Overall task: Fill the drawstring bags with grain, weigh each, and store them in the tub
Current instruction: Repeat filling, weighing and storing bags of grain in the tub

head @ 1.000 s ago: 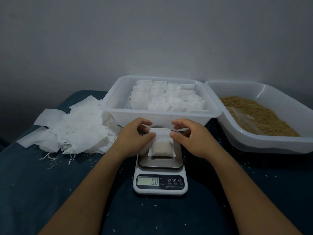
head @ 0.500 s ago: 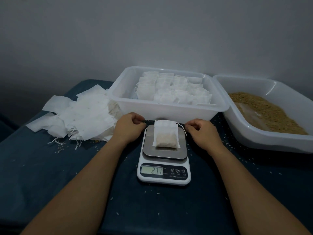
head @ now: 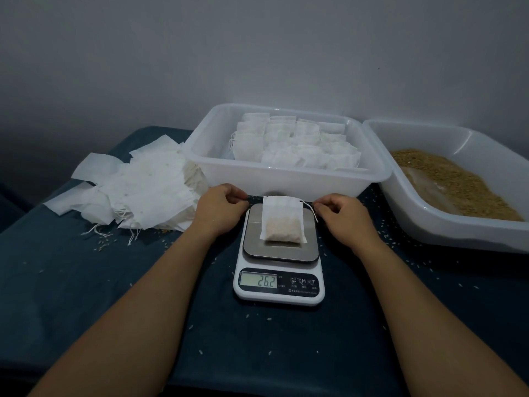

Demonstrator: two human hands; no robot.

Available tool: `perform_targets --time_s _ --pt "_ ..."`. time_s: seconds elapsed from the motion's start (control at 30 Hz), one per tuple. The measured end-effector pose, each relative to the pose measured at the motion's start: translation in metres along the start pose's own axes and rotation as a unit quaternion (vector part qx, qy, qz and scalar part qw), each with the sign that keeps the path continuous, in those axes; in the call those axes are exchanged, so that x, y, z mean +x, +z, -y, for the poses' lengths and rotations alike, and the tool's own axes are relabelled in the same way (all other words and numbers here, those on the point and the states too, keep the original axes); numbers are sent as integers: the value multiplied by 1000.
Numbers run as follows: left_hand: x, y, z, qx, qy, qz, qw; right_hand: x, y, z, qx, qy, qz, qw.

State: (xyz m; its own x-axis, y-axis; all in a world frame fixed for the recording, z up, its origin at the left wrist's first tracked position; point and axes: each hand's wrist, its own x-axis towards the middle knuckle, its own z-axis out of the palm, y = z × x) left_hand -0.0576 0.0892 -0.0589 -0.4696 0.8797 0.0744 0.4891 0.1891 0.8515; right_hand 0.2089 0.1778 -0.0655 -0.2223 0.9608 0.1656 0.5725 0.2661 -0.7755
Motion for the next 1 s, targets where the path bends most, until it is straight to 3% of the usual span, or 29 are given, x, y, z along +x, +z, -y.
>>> perform_targets --time_s 0.57,1.0 --pt "1 1 1 14 15 6 1000 -10 2 26 18 -65 -29 997" --pt "0 2 -1 12 14 10 1000 -25 0 54 33 -122 15 992"
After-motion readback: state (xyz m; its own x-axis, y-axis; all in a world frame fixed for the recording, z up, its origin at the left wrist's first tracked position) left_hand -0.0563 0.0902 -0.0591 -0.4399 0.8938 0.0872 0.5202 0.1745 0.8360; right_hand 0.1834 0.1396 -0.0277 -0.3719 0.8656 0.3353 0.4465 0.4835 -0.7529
